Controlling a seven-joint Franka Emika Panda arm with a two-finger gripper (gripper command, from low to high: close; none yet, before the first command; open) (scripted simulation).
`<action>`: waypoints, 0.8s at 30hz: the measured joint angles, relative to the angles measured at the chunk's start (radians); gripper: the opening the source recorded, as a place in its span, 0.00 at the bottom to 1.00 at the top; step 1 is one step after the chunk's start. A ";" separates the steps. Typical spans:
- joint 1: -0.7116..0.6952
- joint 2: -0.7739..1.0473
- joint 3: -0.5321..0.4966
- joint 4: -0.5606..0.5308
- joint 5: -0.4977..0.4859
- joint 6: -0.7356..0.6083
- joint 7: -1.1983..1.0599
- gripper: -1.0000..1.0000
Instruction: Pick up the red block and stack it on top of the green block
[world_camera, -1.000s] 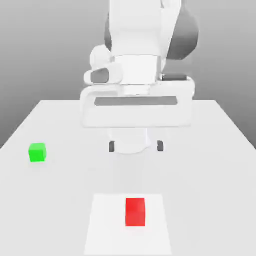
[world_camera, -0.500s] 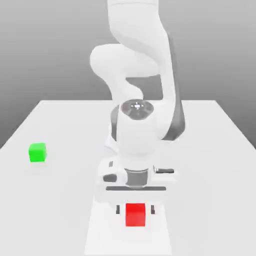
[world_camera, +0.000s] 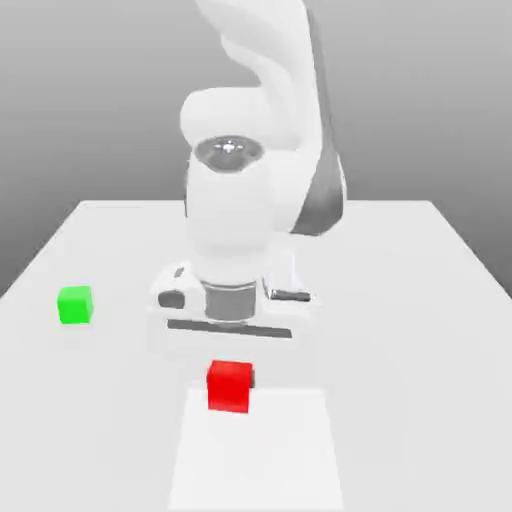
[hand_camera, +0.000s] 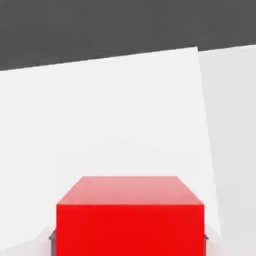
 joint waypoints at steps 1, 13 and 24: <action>-0.046 -0.015 -0.022 -0.007 -0.016 -0.007 0.015 0.00; -0.484 -0.178 -0.315 -0.092 -0.158 -0.073 0.166 0.00; -0.557 -0.117 -0.494 -0.120 0.007 -0.013 0.073 0.00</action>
